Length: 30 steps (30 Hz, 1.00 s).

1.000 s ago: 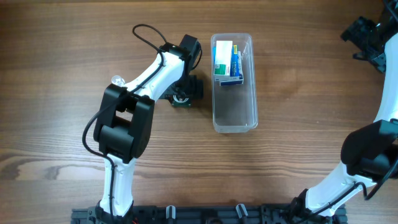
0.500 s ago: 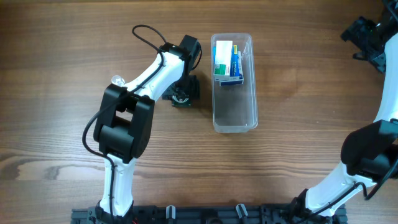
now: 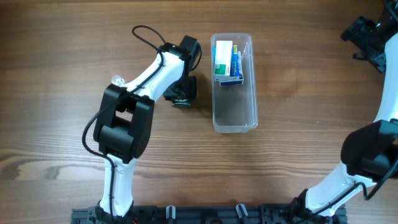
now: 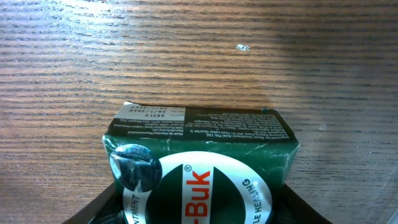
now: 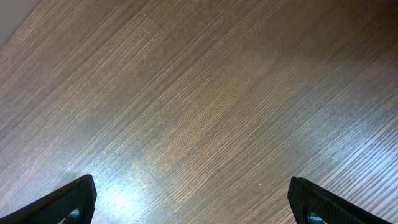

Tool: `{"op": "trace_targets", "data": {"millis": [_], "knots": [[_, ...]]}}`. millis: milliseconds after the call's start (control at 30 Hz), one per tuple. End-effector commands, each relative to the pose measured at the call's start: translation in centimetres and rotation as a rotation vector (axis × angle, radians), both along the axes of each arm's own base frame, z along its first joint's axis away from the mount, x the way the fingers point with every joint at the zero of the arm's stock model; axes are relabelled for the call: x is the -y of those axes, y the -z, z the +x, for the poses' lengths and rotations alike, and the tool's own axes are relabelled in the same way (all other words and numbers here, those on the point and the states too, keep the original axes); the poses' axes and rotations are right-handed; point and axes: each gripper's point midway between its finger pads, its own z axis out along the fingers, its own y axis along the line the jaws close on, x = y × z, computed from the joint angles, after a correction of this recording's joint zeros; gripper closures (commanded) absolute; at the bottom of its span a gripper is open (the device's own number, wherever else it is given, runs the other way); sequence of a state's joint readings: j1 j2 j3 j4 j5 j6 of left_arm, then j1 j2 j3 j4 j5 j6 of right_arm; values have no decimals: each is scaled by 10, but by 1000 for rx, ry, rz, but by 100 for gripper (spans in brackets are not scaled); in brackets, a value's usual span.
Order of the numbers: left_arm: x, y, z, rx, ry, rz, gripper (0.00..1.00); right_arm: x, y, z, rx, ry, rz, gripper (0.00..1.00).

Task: Pack container
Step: 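Carry the Zam-Buk box right and lower it into the container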

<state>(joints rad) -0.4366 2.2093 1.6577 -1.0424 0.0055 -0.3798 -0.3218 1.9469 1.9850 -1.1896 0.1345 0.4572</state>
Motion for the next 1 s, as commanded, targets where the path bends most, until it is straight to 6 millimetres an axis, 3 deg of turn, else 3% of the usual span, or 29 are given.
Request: {"op": "trace_targets", "data": {"millis": [0,233,400,500,567,700,833,967], "knots": [[-3,6,-6,-30,-4,8,53,0,4,2,-1,11,8,0],[-3,-12,-6,-9,-5,-2,52,0,4,2,-1,11,8,0],[4,-71,3,80,-4,-61,51,0,4,2,-1,11,8,0],[21,-114,4,132,3,-181,50,0,4,2,-1,11,8,0],[35,-155,0,190,20,-297,49,0,4,2,-1,11,8,0],[39,-205,-11,266,-46,-393,52,0,4,2,-1,11,8,0],[55,-232,-25,305,-59,-453,52,0,4,2,-1,11,8,0],[103,-239,-35,336,9,-520,51,0,4,2,-1,11,8,0]]}}
